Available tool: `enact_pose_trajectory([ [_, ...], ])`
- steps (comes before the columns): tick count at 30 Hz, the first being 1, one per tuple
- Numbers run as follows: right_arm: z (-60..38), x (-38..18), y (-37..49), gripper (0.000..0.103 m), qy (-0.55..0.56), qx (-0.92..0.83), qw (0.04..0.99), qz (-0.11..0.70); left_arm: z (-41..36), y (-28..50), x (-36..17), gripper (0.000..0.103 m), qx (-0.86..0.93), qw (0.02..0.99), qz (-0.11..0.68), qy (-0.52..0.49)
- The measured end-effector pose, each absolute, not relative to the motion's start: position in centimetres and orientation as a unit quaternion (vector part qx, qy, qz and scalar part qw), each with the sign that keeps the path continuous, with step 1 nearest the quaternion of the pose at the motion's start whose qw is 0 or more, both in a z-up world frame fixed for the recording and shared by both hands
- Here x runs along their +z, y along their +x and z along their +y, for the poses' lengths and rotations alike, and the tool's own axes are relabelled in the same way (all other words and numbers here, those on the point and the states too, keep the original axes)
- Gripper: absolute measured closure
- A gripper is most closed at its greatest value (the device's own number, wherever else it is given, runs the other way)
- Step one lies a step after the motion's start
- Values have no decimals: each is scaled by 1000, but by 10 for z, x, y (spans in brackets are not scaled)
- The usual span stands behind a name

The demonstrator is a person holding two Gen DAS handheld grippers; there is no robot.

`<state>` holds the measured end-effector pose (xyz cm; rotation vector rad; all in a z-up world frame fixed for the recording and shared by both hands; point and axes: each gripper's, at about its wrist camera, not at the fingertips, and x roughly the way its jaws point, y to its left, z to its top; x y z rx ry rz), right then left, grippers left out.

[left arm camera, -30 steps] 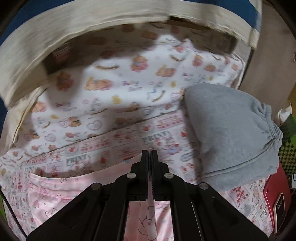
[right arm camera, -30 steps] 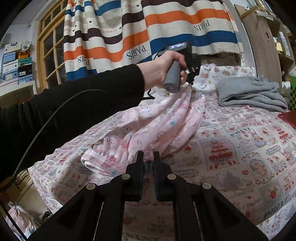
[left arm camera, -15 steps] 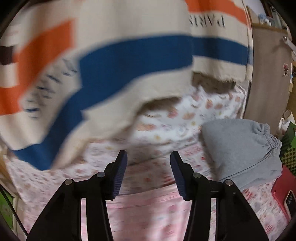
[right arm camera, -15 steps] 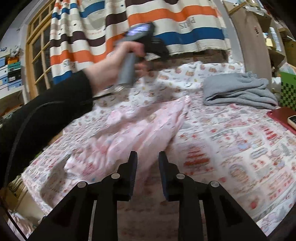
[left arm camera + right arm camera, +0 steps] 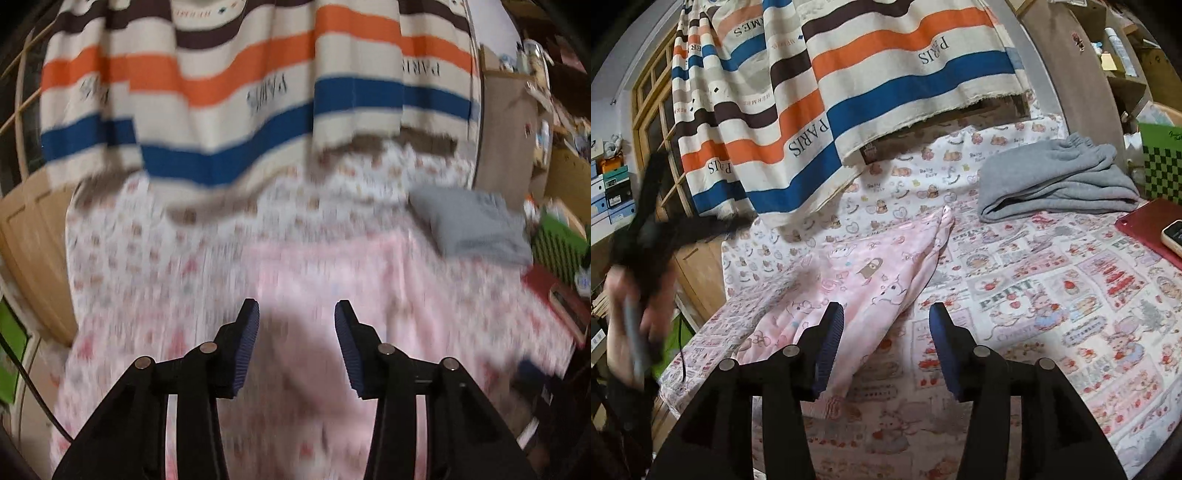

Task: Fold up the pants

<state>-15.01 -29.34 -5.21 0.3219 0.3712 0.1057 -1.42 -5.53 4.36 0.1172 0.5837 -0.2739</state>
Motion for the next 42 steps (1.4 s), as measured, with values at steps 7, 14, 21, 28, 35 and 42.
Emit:
enact_pose_trajectory([
  [7, -270, -55, -150, 53, 124, 77, 970, 193, -44, -77, -5, 66, -126, 949, 290, 12],
  [14, -275, -69, -149, 53, 155, 81, 960, 217, -52, -90, -24, 58, -163, 938, 306, -27],
  [21, -283, -80, -149, 52, 192, 89, 949, 235, -59, -79, -45, 78, -142, 933, 328, -34],
  [28, -266, -90, -138, 54, 197, 143, 935, 259, -50, -88, -47, 87, -153, 930, 330, -62],
  [35, -254, -96, -129, 72, 197, 164, 926, 276, -45, -87, -53, 85, -154, 926, 334, -84],
  [42, -249, -86, -137, 94, 194, 135, 938, 254, -46, -95, -46, 89, -160, 930, 319, -86],
])
